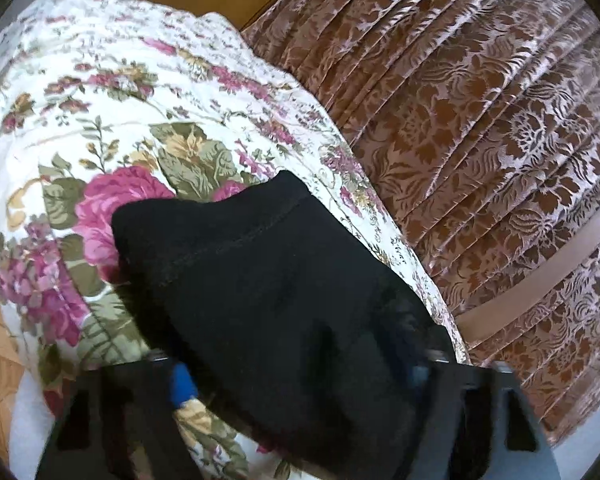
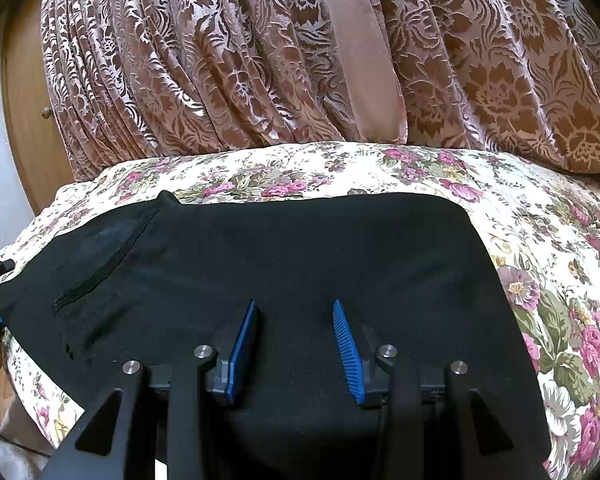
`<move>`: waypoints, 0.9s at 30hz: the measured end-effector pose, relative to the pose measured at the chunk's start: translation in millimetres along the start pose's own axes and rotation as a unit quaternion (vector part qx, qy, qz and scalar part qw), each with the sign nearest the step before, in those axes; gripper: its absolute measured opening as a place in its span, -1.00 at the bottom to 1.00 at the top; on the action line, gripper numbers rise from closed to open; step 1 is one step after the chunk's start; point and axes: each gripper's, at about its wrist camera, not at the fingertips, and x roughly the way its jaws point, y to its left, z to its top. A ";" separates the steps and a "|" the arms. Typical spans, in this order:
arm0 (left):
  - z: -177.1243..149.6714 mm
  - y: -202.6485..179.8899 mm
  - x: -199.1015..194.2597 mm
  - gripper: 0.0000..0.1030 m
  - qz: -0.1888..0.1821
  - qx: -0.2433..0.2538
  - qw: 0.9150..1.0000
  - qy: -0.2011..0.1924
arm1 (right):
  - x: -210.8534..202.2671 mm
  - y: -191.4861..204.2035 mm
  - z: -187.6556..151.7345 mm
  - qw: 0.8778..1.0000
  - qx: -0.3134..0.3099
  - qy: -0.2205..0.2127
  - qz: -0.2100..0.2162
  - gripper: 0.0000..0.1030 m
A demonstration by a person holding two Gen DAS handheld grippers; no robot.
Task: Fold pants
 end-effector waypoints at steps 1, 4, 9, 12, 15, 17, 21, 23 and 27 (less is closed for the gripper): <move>1.2 0.8 2.3 -0.03 0.002 -0.006 1.000 0.003 | -0.1 0.0 0.0 1.000 -0.001 0.000 0.000 -0.22; 2.7 2.4 8.3 -0.48 0.015 -0.010 1.000 0.009 | -0.1 -0.4 0.0 1.000 0.000 0.000 0.000 -0.22; 3.2 -3.4 6.6 -0.73 0.008 0.013 1.000 0.006 | 0.0 -0.5 0.1 1.000 -0.001 0.000 0.000 -0.22; 4.5 -14.4 -2.4 -0.74 -0.002 0.023 1.000 -0.013 | 0.0 -0.6 0.2 1.000 0.000 0.001 0.001 -0.22; 4.2 -33.1 -12.7 -0.74 -0.019 0.046 0.998 -0.032 | 0.0 -0.9 0.8 1.000 0.003 0.003 0.003 -0.21; 3.7 -49.0 -19.4 -0.74 -0.034 0.066 0.996 -0.043 | -0.8 -2.2 2.1 1.000 0.008 0.005 0.010 -0.18; 2.7 -82.4 -31.2 -0.74 -0.061 0.113 0.990 -0.055 | -3.7 -5.2 7.1 0.999 0.014 0.013 0.026 -0.15; 1.7 -99.3 -37.4 -0.74 -0.077 0.137 0.986 -0.060 | -6.5 -9.3 11.1 0.999 0.029 0.015 0.037 -0.15; -4.3 -132.5 -48.4 -0.74 -0.109 0.183 0.975 -0.066 | -15.5 -23.4 18.2 0.996 0.069 0.010 0.056 -0.15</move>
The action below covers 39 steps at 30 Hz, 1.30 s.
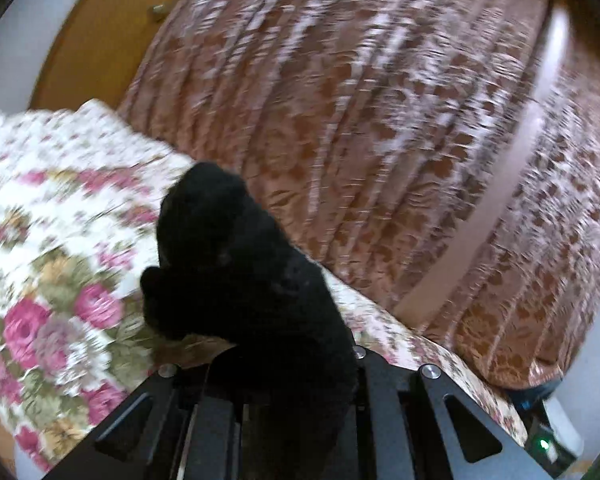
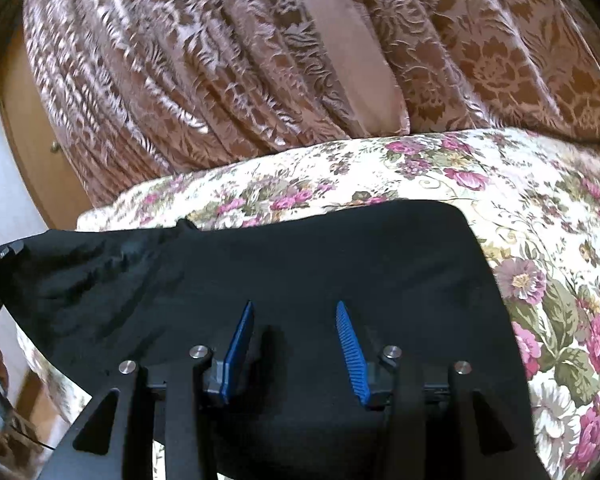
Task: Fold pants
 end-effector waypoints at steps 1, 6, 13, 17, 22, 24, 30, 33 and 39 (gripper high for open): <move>1.2 -12.4 -0.6 -0.74 -0.013 0.014 1.000 0.000 | -2.3 -3.4 1.8 1.000 0.011 0.001 0.006 -0.15; -3.7 -63.3 -3.0 -0.74 -0.079 0.068 0.995 0.008 | -17.6 -25.9 8.0 0.997 0.069 -0.007 0.034 -0.15; -31.4 -130.5 8.7 -0.74 -0.163 0.135 0.976 0.050 | -39.0 -41.1 13.8 0.993 0.095 -0.035 0.053 -0.14; -56.0 -154.7 26.7 -0.74 -0.189 0.143 0.967 0.097 | -48.9 -46.1 16.7 0.989 0.109 -0.049 0.083 -0.14; -100.6 -184.1 49.8 -0.73 -0.207 0.183 0.948 0.160 | -57.8 -54.0 20.9 0.981 0.129 -0.065 0.129 -0.02; -116.4 -190.2 57.4 -0.73 -0.207 0.198 0.941 0.178 | -59.5 -56.6 21.1 0.979 0.137 -0.067 0.136 -0.01; -158.6 -198.1 72.4 -0.67 -0.197 0.240 0.925 0.219 | -52.2 -66.9 18.4 0.973 0.175 -0.040 0.144 0.01; -172.5 -197.5 76.9 -0.47 -0.196 0.257 0.917 0.234 | -46.7 -66.7 16.0 0.972 0.180 -0.028 0.146 0.01; -174.8 -192.8 57.3 0.53 -0.287 0.231 0.891 0.265 | -35.7 -62.1 11.8 0.972 0.178 0.001 0.155 0.12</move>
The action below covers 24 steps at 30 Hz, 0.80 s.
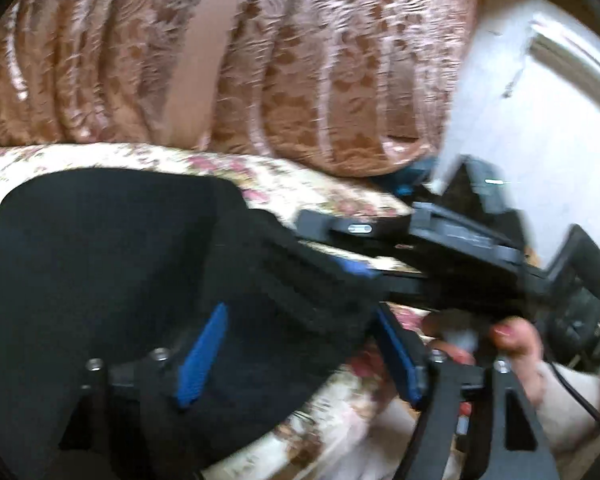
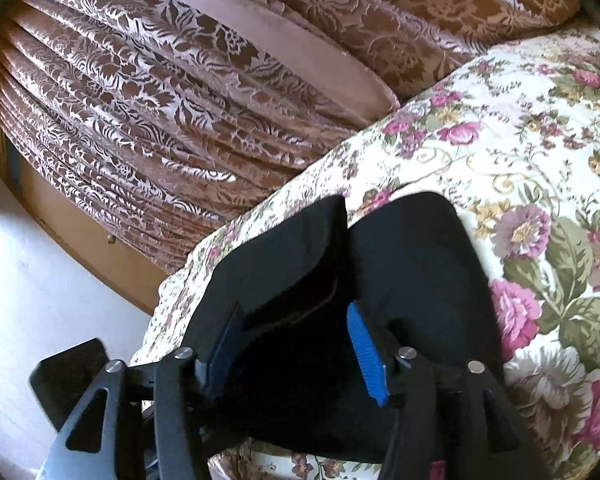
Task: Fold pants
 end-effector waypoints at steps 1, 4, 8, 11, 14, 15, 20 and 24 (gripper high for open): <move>-1.7 -3.7 -5.1 0.54 -0.005 0.008 1.000 -0.003 | 1.6 -1.6 -0.6 1.000 0.006 0.003 -0.001 0.14; -3.3 -5.5 -21.3 0.54 0.000 0.011 1.000 -0.017 | 5.6 -6.7 -1.7 1.000 0.020 0.016 -0.004 0.14; 3.4 14.5 -44.6 0.54 0.030 -0.032 0.998 -0.055 | 7.0 -6.4 -1.7 1.000 0.018 0.018 -0.008 0.14; 7.0 38.4 -61.0 0.64 0.078 -0.074 0.990 -0.087 | 9.5 -5.2 -1.8 1.000 0.012 0.024 -0.016 0.14; 10.0 62.3 -68.9 0.66 0.142 -0.112 0.980 -0.084 | 13.0 -3.6 -4.4 0.999 0.003 0.032 -0.027 0.15; 10.2 71.8 -73.6 0.66 0.154 -0.127 0.976 -0.085 | 14.0 -3.1 -5.4 0.999 -0.001 0.033 -0.030 0.15; 5.1 103.2 -88.3 0.90 0.188 -0.177 0.961 -0.099 | 23.5 2.6 -8.8 0.996 -0.030 0.055 -0.063 0.15; -7.2 134.5 -89.2 0.90 0.170 -0.247 0.951 -0.075 | 31.9 2.9 -7.4 0.993 -0.032 0.071 -0.086 0.15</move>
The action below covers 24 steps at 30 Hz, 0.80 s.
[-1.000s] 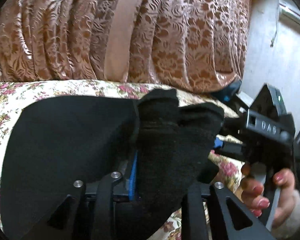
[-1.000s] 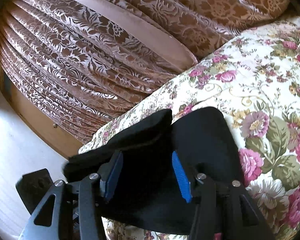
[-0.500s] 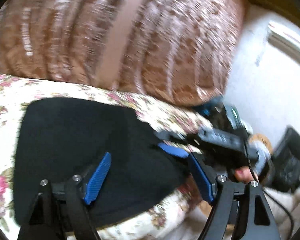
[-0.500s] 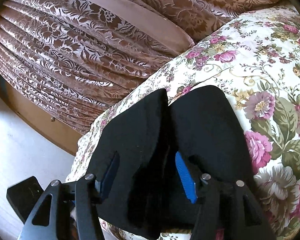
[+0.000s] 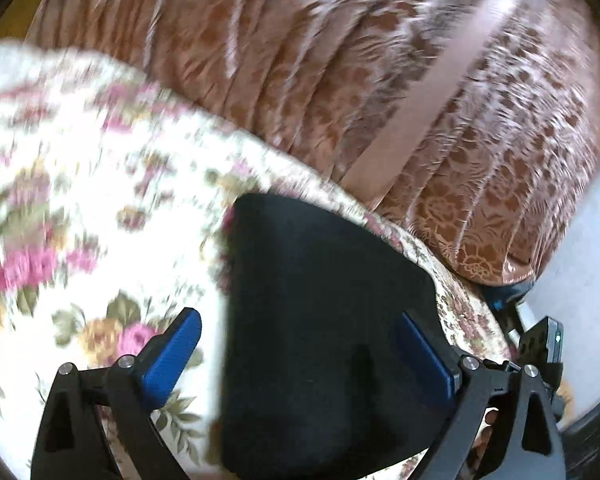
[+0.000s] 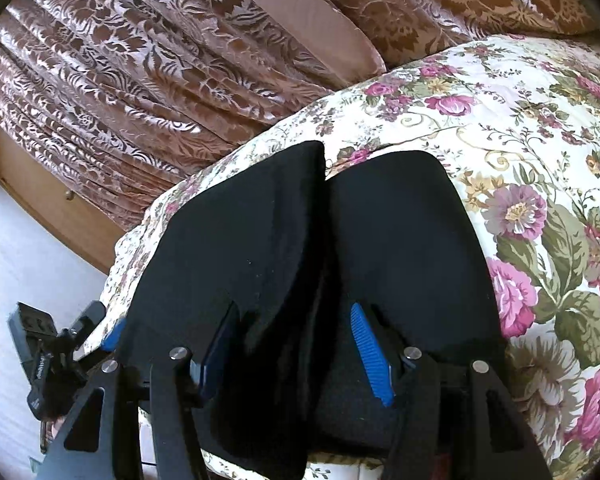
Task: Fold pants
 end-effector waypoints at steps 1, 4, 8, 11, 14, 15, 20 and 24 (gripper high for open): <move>-1.0 7.7 4.1 0.90 -0.009 -0.019 1.000 0.013 | 0.8 -0.9 0.4 1.000 0.003 0.001 0.000 0.15; -9.9 19.6 12.0 0.90 -0.023 -0.047 0.998 0.039 | 4.3 -1.9 2.5 1.000 0.018 0.006 0.007 0.15; -18.8 20.8 17.8 0.90 -0.034 -0.055 0.997 0.051 | 13.7 8.7 2.3 0.999 0.007 0.023 0.024 -0.01; -21.8 14.3 18.6 0.90 -0.031 -0.046 0.997 0.051 | 20.8 16.6 0.1 0.999 0.000 0.026 0.032 -0.60; -23.0 -4.8 14.6 0.87 -0.034 -0.014 0.998 0.052 | 16.8 23.2 2.4 0.998 0.006 0.012 0.061 -0.70; -23.4 -15.6 11.2 0.87 -0.035 0.007 0.998 0.045 | 10.7 26.8 6.0 0.998 -0.003 0.000 0.061 -0.71; -24.0 -71.2 -5.5 0.87 -0.061 0.105 0.992 0.015 | -50.8 31.9 33.6 0.994 -0.036 -0.090 0.059 -0.73; -28.6 -103.3 1.3 0.88 -0.071 0.158 0.985 0.020 | -73.7 4.5 50.4 0.995 -0.024 -0.088 0.037 -0.73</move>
